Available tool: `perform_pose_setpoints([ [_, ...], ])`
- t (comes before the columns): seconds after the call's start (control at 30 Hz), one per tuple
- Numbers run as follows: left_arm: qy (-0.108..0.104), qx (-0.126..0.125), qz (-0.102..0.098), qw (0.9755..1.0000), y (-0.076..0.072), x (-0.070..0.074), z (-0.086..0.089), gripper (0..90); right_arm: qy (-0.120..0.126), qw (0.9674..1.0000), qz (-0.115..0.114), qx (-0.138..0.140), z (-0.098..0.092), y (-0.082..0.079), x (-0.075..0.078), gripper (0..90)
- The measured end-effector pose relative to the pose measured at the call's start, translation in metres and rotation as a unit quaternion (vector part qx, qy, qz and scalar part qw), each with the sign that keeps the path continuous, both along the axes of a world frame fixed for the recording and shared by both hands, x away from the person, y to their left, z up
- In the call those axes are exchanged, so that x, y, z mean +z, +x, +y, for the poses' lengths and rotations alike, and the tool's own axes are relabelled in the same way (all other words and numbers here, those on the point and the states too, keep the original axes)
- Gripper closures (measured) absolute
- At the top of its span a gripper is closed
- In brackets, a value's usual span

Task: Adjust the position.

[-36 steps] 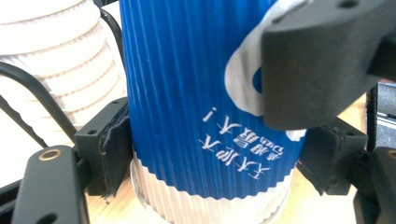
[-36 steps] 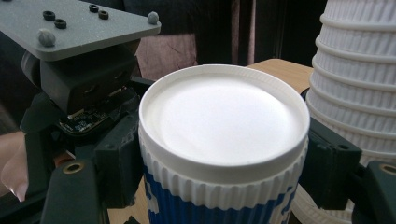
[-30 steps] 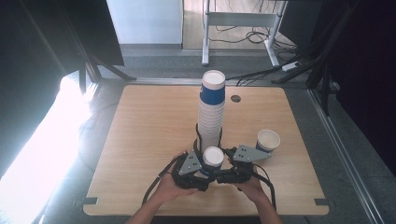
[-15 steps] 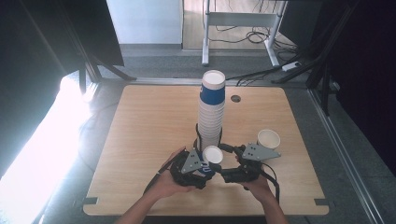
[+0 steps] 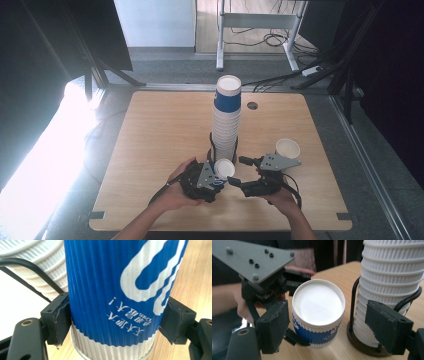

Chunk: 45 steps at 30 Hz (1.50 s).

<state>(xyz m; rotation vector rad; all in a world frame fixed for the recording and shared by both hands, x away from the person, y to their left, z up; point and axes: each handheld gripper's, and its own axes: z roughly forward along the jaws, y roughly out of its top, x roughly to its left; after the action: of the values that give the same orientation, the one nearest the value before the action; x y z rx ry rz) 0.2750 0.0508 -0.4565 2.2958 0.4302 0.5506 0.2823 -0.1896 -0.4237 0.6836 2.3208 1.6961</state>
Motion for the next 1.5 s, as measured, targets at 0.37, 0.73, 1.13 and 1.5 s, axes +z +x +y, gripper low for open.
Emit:
perform_pose_setpoints([
  [0.37,0.049,-0.002,-0.020,0.9986,-0.001,-0.004,0.001,20.9,-0.068,0.9970,0.032,0.020,-0.001,0.009,0.008,17.9],
  [0.73,0.063,-0.004,-0.029,0.9976,-0.003,-0.006,-0.003,20.9,-0.125,0.9900,0.054,0.038,-0.003,0.013,0.008,17.9],
  [1.13,0.105,-0.018,-0.059,0.9925,-0.008,-0.010,-0.017,20.9,-0.181,0.9772,0.091,0.063,0.009,0.023,0.006,15.3],
  [1.5,0.147,-0.026,-0.079,0.9857,-0.011,-0.014,-0.024,20.9,-0.188,0.9716,0.112,0.090,0.018,0.027,0.000,14.5],
])
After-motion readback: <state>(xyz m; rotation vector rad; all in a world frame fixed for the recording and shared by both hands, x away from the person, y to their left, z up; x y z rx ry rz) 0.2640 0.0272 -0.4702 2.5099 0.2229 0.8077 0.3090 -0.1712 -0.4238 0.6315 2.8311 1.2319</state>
